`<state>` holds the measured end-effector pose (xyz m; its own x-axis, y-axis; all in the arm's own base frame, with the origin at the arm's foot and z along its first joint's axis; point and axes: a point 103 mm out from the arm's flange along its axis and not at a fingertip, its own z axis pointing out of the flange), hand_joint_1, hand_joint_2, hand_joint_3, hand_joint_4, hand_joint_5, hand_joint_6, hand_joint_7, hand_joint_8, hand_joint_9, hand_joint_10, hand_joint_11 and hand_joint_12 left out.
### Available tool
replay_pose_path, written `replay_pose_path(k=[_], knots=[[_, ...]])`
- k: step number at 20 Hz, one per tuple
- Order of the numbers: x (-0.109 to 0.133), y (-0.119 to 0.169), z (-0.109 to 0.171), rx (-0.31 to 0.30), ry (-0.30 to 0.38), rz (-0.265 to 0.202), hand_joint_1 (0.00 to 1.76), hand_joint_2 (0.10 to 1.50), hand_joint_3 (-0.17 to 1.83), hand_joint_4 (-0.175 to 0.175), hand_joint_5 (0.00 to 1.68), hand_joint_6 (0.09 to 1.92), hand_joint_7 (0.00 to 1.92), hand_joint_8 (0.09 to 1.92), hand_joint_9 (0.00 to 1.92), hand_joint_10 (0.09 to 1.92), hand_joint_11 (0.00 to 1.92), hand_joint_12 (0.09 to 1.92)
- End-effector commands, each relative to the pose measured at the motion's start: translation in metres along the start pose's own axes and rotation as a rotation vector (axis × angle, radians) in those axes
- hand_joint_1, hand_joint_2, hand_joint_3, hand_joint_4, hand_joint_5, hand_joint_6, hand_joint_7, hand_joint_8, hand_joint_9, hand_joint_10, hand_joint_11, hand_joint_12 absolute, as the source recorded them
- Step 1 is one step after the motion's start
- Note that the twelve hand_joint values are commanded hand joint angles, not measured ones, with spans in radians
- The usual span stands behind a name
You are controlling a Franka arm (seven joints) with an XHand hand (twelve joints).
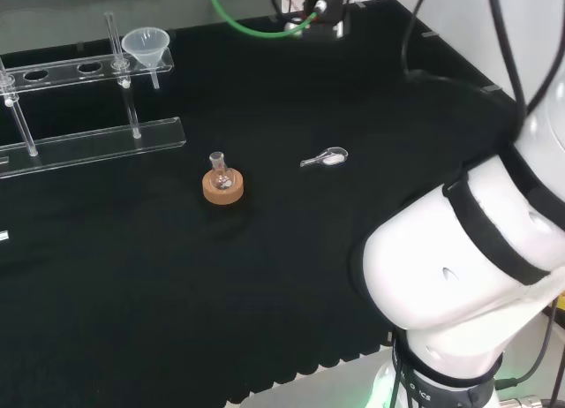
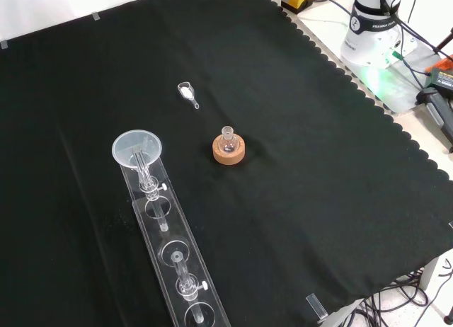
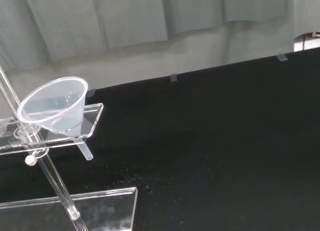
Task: Pick up the funnel from the transparent funnel stand.
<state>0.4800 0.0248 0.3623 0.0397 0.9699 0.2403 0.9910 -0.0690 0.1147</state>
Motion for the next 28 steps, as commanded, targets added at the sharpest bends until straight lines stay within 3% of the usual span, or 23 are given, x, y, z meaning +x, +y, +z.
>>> replay_pose_path(k=[1, 2, 4, 9, 12, 19, 23, 25, 28], knots=[[0.052, 0.054, 0.035, -0.019, 0.004, 0.015, 0.09, 0.85, 0.04, 0.059, 0.00, 0.09, 0.00, 0.09, 0.00, 0.09, 0.00, 0.91], [0.033, 0.061, 0.030, 0.024, 0.046, -0.007, 0.10, 0.84, 0.04, 0.059, 0.00, 0.09, 0.00, 0.09, 0.00, 0.09, 0.00, 0.91], [0.028, 0.074, 0.036, 0.047, 0.043, -0.013, 0.11, 0.84, 0.04, 0.057, 0.00, 0.09, 0.00, 0.09, 0.00, 0.09, 0.00, 0.91], [0.041, 0.099, 0.059, 0.092, -0.011, 0.002, 0.13, 0.83, 0.03, 0.055, 0.00, 0.09, 0.00, 0.09, 0.00, 0.09, 0.00, 0.90], [0.061, 0.112, 0.079, 0.108, -0.028, 0.023, 0.14, 0.82, 0.03, 0.055, 0.00, 0.09, 0.00, 0.09, 0.00, 0.09, 0.00, 0.90], [0.056, 0.134, 0.105, 0.185, -0.005, 0.006, 0.14, 0.82, 0.03, 0.054, 0.00, 0.09, 0.00, 0.09, 0.00, 0.09, 0.00, 0.90], [0.066, 0.134, 0.119, 0.232, -0.027, -0.007, 0.14, 0.82, 0.03, 0.054, 0.00, 0.09, 0.00, 0.09, 0.00, 0.09, 0.00, 0.90], [0.072, 0.134, 0.124, 0.230, -0.024, -0.043, 0.14, 0.82, 0.03, 0.054, 0.00, 0.09, 0.00, 0.09, 0.00, 0.09, 0.00, 0.90], [0.095, 0.128, 0.137, 0.287, -0.045, -0.042, 0.14, 0.82, 0.03, 0.054, 0.00, 0.09, 0.00, 0.09, 0.00, 0.09, 0.00, 0.90]])
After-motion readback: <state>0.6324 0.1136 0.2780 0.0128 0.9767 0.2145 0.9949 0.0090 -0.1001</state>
